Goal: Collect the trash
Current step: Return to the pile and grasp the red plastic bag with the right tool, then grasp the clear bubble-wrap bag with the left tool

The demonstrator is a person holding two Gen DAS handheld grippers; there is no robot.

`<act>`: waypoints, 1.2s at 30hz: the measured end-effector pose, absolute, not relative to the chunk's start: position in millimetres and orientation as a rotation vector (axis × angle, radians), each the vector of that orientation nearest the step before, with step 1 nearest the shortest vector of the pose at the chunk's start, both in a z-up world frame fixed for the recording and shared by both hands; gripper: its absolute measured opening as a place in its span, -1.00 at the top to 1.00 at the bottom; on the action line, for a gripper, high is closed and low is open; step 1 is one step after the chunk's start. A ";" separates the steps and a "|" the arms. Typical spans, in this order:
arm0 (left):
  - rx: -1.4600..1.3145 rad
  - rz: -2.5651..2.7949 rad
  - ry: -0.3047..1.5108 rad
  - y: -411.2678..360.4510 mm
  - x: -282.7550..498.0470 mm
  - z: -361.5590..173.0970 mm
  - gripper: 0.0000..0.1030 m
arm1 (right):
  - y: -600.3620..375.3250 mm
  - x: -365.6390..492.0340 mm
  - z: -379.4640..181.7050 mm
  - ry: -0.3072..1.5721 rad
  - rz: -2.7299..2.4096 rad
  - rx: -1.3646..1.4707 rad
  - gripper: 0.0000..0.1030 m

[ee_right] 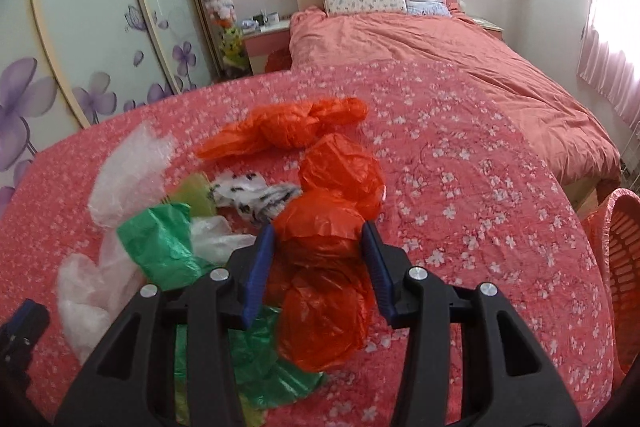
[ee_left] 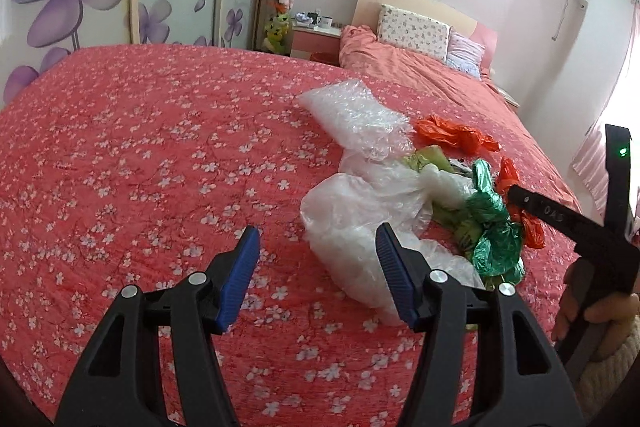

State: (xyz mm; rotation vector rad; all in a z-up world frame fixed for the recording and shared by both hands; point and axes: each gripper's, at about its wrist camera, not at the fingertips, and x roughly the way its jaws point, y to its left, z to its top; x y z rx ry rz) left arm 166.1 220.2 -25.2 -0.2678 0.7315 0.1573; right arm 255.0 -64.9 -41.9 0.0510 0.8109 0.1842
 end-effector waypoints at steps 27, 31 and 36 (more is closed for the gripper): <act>-0.343 0.073 0.823 181.8 179.6 -43.5 0.30 | -165.5 194.6 -23.5 0.726 0.084 0.090 0.63; -0.313 0.078 0.786 176.7 171.9 -28.8 0.32 | -172.4 183.7 -15.2 0.704 0.085 0.091 0.63; -0.291 0.071 0.749 170.2 165.1 -10.4 0.32 | -180.8 168.6 -3.6 0.671 0.085 0.087 0.62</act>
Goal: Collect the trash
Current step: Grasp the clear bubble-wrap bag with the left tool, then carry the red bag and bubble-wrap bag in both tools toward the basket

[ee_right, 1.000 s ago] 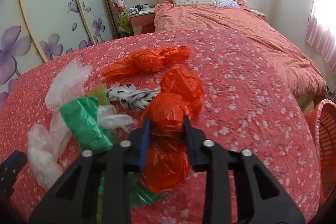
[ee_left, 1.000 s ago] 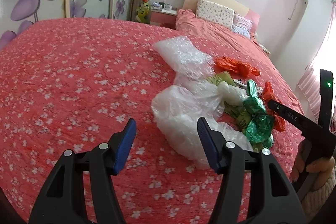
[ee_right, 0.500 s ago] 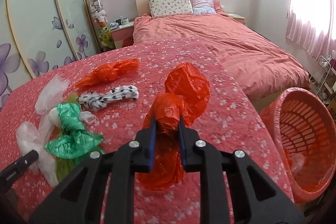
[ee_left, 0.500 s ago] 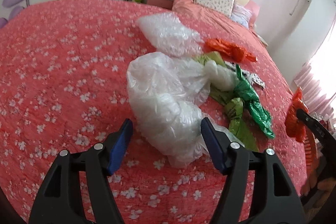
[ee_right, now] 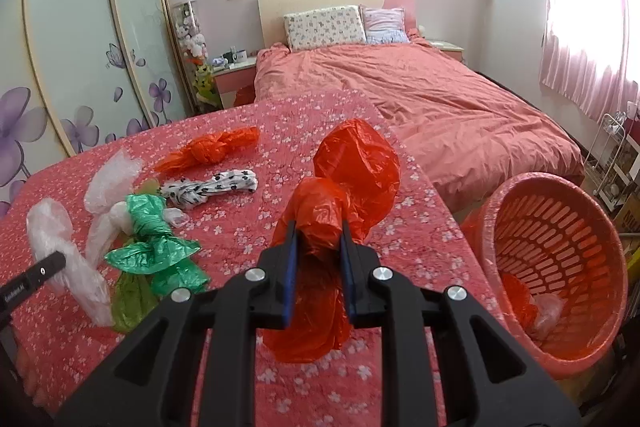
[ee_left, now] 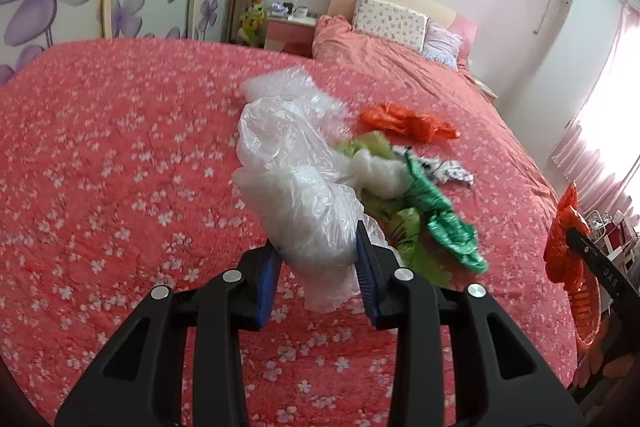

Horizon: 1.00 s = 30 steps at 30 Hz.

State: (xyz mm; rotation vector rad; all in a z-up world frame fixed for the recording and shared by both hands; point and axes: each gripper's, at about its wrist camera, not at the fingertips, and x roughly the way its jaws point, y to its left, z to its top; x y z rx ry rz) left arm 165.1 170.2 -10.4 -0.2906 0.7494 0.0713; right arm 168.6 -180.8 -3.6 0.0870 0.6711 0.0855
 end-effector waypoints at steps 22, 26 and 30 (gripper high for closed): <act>-0.096 -0.070 0.618 74.8 150.9 40.5 0.32 | -219.7 99.4 25.7 0.526 0.076 0.086 0.60; -0.052 -0.106 0.607 51.8 152.4 40.2 0.31 | -230.5 91.1 26.4 0.510 0.055 0.095 0.59; -0.031 -0.147 0.613 31.7 156.8 35.8 0.32 | -244.9 84.2 26.2 0.499 0.018 0.108 0.58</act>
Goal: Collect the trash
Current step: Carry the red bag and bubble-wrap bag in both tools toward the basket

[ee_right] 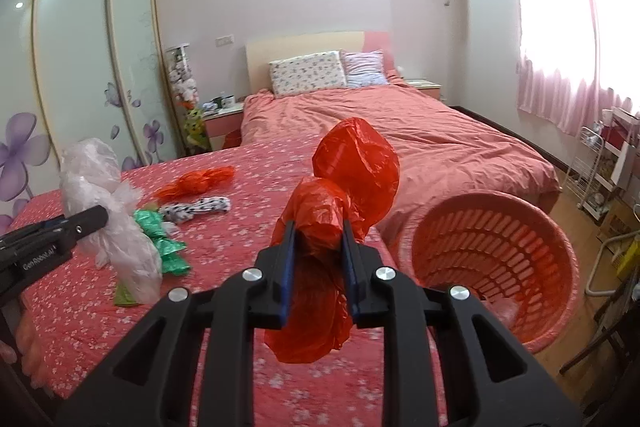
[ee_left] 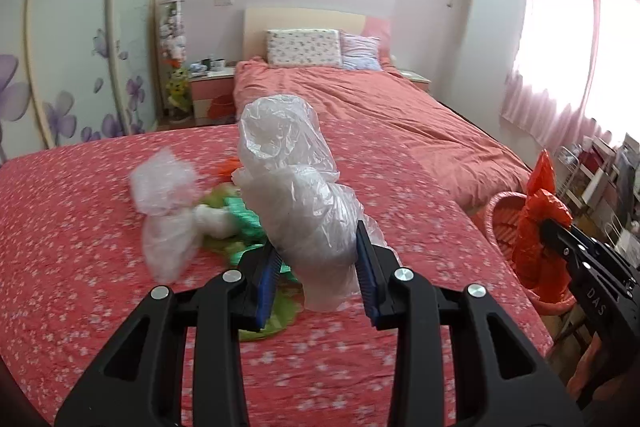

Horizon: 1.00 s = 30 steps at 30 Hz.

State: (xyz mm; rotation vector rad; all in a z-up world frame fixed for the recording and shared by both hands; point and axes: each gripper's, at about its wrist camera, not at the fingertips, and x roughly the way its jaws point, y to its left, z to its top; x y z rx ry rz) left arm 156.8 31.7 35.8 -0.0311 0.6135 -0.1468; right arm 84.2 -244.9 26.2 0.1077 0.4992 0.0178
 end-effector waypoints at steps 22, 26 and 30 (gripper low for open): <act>0.035 -0.392 0.665 -96.1 180.2 16.1 0.31 | -351.4 63.2 14.3 0.461 -0.212 0.179 0.54; 0.052 -0.447 0.670 -121.9 184.7 12.9 0.31 | -368.3 65.3 8.8 0.467 -0.242 0.185 0.54; 0.056 -0.500 0.680 -144.4 191.3 8.5 0.31 | -380.4 68.9 4.5 0.472 -0.264 0.195 0.54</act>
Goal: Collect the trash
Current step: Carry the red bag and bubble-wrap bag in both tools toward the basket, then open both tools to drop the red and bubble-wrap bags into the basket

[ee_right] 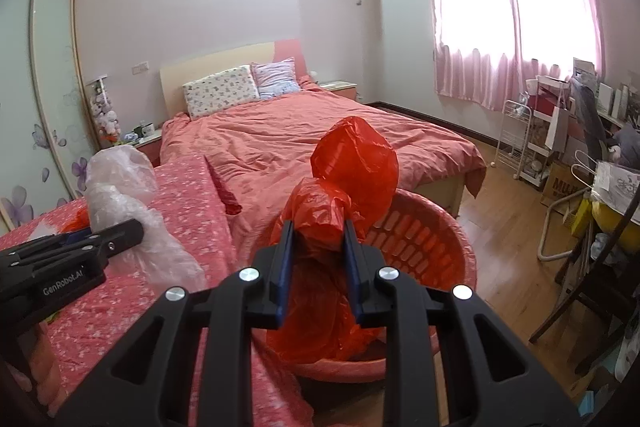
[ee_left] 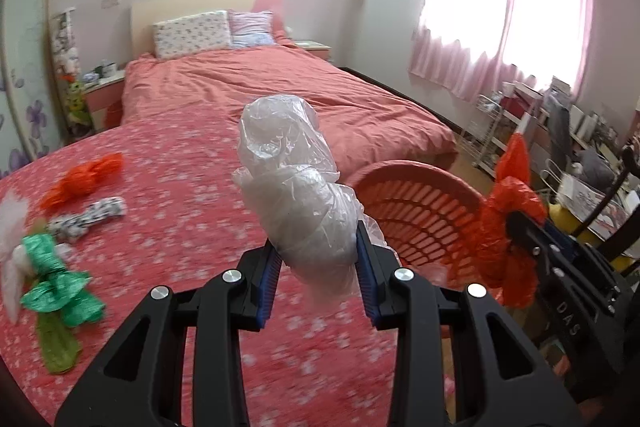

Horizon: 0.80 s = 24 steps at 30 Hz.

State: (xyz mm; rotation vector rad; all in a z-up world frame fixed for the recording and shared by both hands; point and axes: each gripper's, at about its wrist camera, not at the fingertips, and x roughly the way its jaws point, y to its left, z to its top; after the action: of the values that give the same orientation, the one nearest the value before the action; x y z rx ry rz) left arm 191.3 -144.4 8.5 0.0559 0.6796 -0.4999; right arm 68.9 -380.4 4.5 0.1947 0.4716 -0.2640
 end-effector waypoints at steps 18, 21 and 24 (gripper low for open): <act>0.076 -0.632 0.773 -219.1 214.6 -21.0 0.31 | -430.8 93.1 -14.5 0.498 -0.314 0.239 0.49; 0.069 -0.636 0.794 -220.6 219.2 -25.5 0.26 | -438.0 98.7 -17.3 0.501 -0.310 0.259 0.38; 0.072 -0.626 0.803 -221.6 221.4 -29.2 0.10 | -439.9 103.5 -21.1 0.506 -0.308 0.281 0.35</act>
State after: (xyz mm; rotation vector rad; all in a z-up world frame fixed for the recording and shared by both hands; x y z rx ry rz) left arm 221.4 -221.6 -29.2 0.0723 0.8033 -0.6260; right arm 103.5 -439.9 -21.1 0.2808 0.5062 -0.3082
